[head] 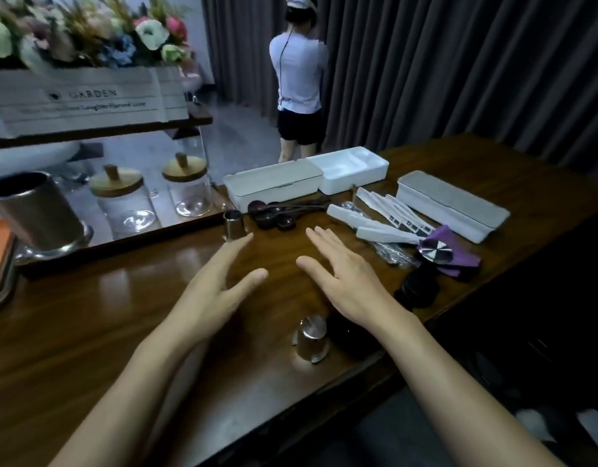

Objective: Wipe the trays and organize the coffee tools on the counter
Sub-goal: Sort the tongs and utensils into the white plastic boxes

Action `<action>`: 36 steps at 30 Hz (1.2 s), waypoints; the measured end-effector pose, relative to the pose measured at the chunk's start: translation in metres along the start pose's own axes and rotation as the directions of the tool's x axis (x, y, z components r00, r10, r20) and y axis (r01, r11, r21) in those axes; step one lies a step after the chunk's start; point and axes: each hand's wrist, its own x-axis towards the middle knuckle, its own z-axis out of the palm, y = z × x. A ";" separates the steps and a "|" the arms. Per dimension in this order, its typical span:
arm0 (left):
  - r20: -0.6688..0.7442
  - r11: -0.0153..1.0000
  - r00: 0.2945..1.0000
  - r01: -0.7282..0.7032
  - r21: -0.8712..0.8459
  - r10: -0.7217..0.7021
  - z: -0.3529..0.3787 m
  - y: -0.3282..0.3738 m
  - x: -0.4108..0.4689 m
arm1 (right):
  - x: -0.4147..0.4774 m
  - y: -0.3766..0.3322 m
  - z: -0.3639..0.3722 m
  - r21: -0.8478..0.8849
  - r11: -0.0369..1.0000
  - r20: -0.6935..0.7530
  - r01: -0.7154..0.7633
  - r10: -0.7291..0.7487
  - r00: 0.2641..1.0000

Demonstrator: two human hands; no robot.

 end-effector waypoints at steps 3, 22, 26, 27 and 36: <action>0.030 0.999 0.999 -0.031 -0.032 0.032 0.028 0.004 0.020 | 0.004 0.025 -0.010 -0.007 1.000 -0.014 -0.025 0.025 1.000; -0.213 0.990 0.975 0.088 0.108 -0.064 0.087 0.030 0.148 | 0.158 0.097 -0.082 0.053 0.968 0.193 0.243 -0.249 0.949; -0.301 0.970 0.942 0.198 0.144 -0.148 0.074 0.027 0.164 | 0.214 0.097 -0.091 0.014 0.950 0.282 0.312 -0.303 0.910; -0.316 0.964 0.935 0.217 0.155 -0.160 0.070 0.026 0.169 | 0.227 0.098 -0.091 -0.002 0.947 0.302 0.320 -0.304 0.903; -0.303 0.907 0.930 0.300 0.296 -0.209 0.051 -0.002 0.235 | 0.301 0.121 -0.069 -0.072 0.939 0.350 0.336 -0.291 0.890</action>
